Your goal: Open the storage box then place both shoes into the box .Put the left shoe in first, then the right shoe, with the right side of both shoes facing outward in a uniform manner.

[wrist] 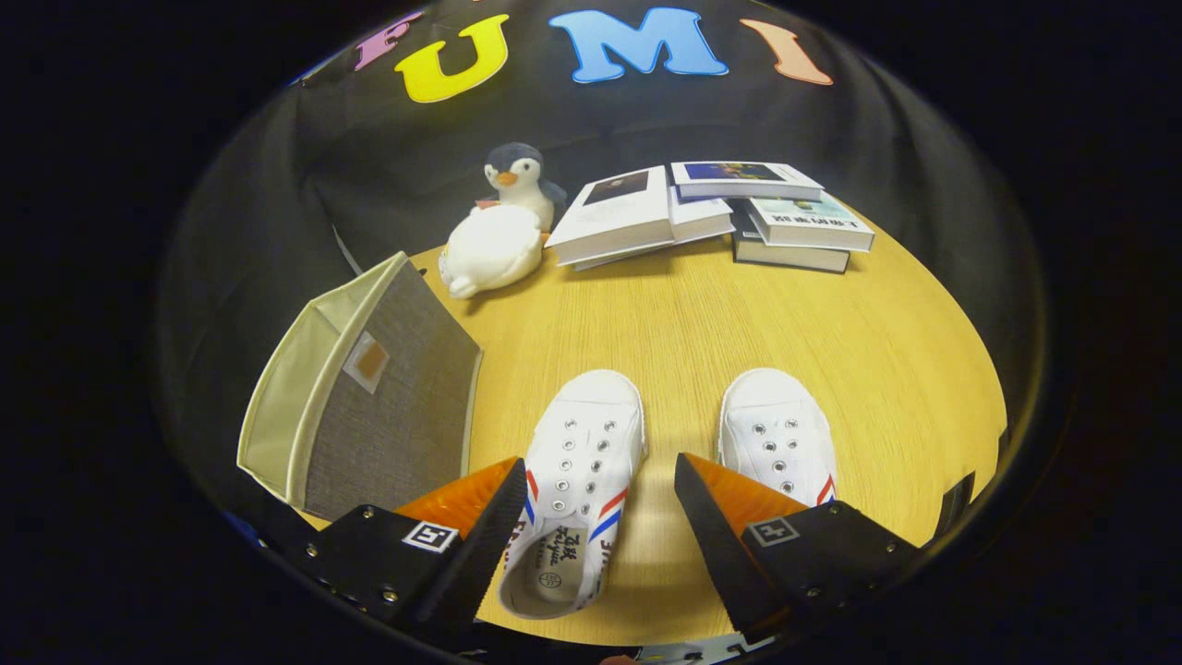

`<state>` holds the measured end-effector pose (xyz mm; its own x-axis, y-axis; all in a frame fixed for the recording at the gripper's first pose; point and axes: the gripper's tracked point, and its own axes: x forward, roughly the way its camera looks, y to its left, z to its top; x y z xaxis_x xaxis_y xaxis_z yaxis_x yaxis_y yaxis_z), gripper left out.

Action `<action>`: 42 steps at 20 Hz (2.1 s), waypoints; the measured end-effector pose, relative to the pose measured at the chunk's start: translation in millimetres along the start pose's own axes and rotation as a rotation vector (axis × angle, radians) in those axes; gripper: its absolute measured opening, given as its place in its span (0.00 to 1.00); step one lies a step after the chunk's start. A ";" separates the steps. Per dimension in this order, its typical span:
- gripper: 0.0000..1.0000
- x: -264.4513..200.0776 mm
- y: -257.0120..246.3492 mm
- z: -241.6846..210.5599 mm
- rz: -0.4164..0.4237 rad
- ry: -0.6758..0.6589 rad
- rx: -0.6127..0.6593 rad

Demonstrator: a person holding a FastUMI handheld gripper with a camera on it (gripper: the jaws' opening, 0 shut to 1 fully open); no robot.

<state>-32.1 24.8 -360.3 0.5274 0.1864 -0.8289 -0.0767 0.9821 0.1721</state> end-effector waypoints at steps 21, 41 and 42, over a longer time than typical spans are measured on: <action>0.10 28.9 5.6 -48.5 0.041 0.144 0.295; 0.00 -56.8 75.5 61.4 0.231 0.007 0.299; 0.00 -60.8 83.5 66.5 0.240 0.004 0.284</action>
<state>-14.3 93.6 -260.2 0.5196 0.4115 -0.7488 0.0406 0.8635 0.5026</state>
